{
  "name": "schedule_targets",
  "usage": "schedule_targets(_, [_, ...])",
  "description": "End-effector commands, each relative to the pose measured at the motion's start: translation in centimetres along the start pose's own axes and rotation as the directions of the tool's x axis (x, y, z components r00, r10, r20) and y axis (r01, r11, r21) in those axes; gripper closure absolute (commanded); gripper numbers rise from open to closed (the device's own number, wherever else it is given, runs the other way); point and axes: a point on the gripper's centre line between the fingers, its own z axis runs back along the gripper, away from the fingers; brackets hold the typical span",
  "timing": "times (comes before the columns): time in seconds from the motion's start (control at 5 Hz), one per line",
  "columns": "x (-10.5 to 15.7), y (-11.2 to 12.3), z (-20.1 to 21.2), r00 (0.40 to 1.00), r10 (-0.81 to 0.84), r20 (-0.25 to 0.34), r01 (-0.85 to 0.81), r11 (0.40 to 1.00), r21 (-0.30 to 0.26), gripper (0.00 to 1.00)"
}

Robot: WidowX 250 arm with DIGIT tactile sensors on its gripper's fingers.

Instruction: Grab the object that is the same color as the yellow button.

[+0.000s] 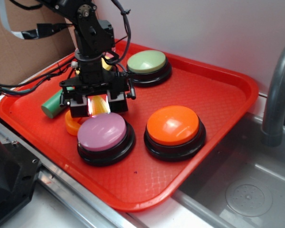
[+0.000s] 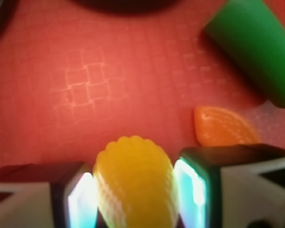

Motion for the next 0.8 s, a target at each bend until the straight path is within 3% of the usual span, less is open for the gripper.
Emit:
schedule_targets(0.0, [2.5,0.7,5.9,0.977,-0.209,0.037,0.212,0.973,-0.090,1.00])
schedule_targets(0.4, [5.2,1.9,12.2,0.885,-0.463,0.053,0.466,0.875,-0.131,1.00])
schedule_targets(0.6, [5.7,2.3,14.9,0.824,-0.558,0.105,0.567,0.811,-0.141,1.00])
